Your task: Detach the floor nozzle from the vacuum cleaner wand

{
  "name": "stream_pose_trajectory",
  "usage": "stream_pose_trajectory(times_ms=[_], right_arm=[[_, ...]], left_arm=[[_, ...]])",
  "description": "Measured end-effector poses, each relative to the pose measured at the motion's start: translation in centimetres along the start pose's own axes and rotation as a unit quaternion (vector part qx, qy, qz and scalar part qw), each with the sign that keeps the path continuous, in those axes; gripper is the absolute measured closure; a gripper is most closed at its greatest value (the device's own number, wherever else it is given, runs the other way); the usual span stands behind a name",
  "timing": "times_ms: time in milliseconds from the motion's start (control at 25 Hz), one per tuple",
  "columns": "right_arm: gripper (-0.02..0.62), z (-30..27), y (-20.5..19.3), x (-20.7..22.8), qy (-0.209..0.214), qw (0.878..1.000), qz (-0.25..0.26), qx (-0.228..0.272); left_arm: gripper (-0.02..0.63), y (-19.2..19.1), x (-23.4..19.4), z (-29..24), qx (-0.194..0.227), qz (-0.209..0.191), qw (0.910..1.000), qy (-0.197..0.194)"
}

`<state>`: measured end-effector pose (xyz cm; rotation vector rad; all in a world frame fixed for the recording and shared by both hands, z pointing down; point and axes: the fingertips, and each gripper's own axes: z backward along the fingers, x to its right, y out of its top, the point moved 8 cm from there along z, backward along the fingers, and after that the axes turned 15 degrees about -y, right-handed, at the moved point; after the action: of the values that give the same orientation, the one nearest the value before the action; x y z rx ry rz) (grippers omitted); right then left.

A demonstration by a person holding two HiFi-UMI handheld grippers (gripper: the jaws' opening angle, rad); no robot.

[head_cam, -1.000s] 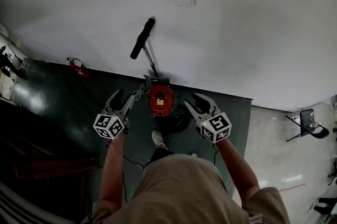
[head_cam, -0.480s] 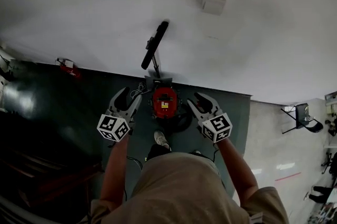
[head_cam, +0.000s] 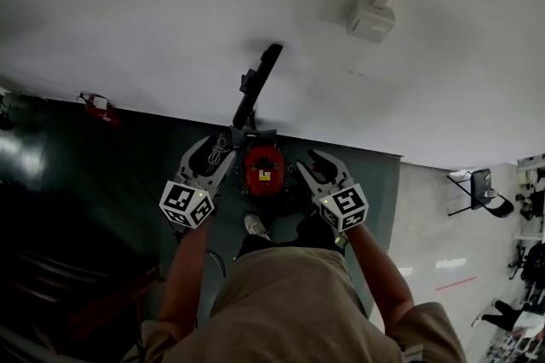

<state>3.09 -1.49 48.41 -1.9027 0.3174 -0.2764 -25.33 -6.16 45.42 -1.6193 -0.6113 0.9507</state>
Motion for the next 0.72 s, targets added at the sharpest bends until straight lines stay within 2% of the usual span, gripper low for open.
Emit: stream_pose_trajectory(times_ms=[200,320,480,720], right_arm=[[0.449,-4.1,-0.1,3.1,0.035,0.999,0.006,-0.001],[0.449,-6.1,0.1,5.6,0.061,0.998,0.019,0.0],[0.449,-9.3,-0.3,7.8,0.094,0.995,0.034,-0.004],[0.449,-16.9,-2.2,8.9,0.132,0.989,0.064,-0.005]], left_arm=[[0.354,-0.6,-1.7,-4.0,-0.03,0.006,0.9993,0.024],[0.354,-0.6,-1.9,-7.2,-0.067,-0.005,0.9968,0.045],[0.353,-0.7,-3.2,-10.9,-0.136,-0.031,0.9875,0.073],[0.35,-2.0,-5.6,-14.6,-0.211,-0.021,0.9692,0.126]])
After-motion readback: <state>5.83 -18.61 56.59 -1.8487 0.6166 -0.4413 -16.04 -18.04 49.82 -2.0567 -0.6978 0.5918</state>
